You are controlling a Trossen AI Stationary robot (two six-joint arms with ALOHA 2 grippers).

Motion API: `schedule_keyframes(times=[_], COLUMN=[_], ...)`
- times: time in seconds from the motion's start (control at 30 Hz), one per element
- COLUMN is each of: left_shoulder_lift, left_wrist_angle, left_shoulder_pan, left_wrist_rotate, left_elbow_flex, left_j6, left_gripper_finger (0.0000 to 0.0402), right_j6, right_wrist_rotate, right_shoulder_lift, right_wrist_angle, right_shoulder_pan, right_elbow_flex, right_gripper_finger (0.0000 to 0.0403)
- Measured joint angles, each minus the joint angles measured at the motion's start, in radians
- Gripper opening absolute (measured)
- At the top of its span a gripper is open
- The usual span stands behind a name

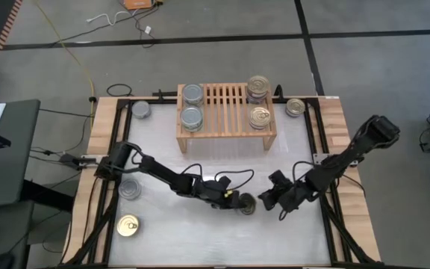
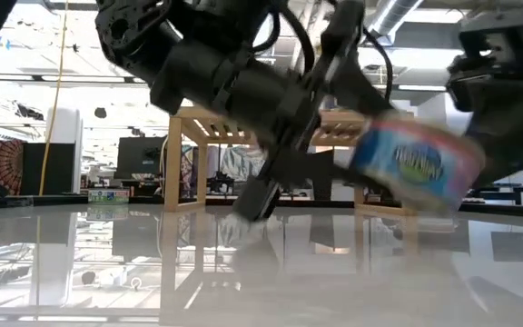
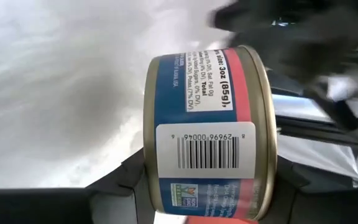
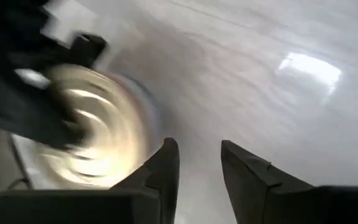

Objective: Stack canned seafood by type on shelf
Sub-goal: Put the blue-pink tuna can on the shelf

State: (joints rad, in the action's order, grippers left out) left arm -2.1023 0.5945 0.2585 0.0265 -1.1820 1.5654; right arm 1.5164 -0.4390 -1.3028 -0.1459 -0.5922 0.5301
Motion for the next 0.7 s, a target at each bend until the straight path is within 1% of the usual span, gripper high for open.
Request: schedule_keyframes(times=[0.13,0.2,0.27,0.4,0.57,0.7], left_shoulder_lift=[0.096,0.158,0.231,0.391,0.551,0.609], left_wrist_angle=[-0.041,-0.104,-0.193,-0.417,-0.656,-0.799], left_shoulder_pan=[-0.005,-0.006,-0.011,-0.042,-0.124,-0.229], left_wrist_rotate=[-0.005,-0.006,-0.008,-0.007,0.024,0.03], left_elbow_flex=[-0.002,-0.003,-0.005,-0.055,-0.144,-0.223], left_j6=[-0.07,-0.12,-0.178,-0.321,-0.467,-0.53], left_gripper_finger=[0.0184,0.0184,0.0184,0.0184,0.0184,0.0184], right_j6=[0.001,0.001,0.001,0.002,0.004,0.004], right_wrist_rotate=[-0.001,-0.002,-0.003,-0.005,-0.007,-0.008], right_shoulder_lift=[0.059,0.071,0.075,0.071,0.071,0.071], right_wrist_angle=[-0.098,-0.114,-0.109,-0.11,-0.105,-0.101], right_shoulder_pan=[-0.023,-0.031,-0.031,-0.027,-0.001,0.043], right_elbow_flex=[0.0,0.0,0.0,0.0,0.0,0.0], right_gripper_finger=[0.0143,0.014,0.0137,0.0134,0.0134,0.0134])
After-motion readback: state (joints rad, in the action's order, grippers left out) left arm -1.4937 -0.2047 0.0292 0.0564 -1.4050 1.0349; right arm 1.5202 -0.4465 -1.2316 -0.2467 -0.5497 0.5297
